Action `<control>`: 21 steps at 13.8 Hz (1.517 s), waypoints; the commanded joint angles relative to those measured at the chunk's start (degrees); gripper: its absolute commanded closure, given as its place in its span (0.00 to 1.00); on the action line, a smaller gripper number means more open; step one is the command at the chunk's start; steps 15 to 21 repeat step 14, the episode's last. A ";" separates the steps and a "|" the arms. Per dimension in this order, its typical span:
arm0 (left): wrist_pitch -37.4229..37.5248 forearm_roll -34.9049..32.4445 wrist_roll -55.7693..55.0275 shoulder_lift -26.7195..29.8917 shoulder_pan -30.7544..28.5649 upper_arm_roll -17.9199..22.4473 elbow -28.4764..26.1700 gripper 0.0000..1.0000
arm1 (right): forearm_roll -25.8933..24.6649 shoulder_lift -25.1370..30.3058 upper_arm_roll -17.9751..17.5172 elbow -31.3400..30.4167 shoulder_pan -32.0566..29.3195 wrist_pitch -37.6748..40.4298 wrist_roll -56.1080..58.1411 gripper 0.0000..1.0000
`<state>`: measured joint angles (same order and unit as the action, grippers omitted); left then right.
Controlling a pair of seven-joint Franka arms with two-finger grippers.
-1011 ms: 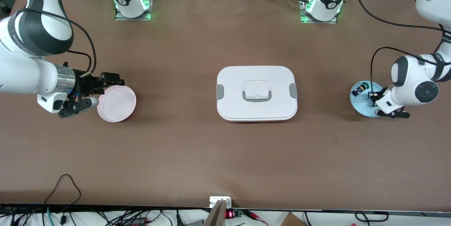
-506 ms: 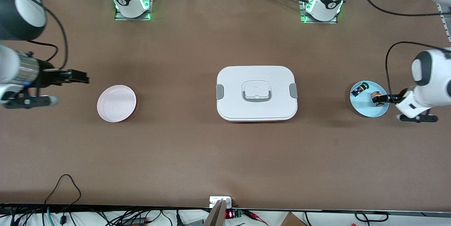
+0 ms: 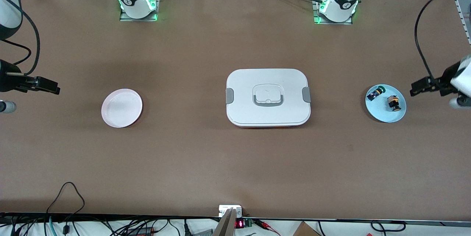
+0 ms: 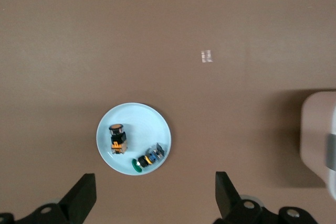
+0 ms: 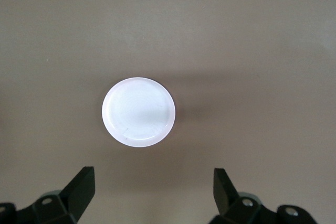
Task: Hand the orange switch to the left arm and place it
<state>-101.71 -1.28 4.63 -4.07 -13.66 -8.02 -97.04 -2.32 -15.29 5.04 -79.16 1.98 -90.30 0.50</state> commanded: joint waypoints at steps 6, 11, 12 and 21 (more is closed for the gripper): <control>4.33 3.39 -3.40 3.28 3.99 1.52 -0.17 0.00 | 0.04 14.94 1.03 -19.10 0.75 -6.82 0.29 0.00; 5.03 3.39 -3.49 3.01 4.35 1.52 0.45 0.00 | 0.04 15.03 0.67 -19.11 1.19 -5.85 0.29 0.00; 5.03 3.48 -3.40 3.01 4.35 1.52 0.45 0.00 | 0.04 15.03 0.59 -19.11 1.19 -5.85 0.29 0.00; 5.03 3.48 -3.40 3.01 4.35 1.52 0.45 0.00 | 0.04 15.03 0.59 -19.28 1.19 -5.59 0.20 0.00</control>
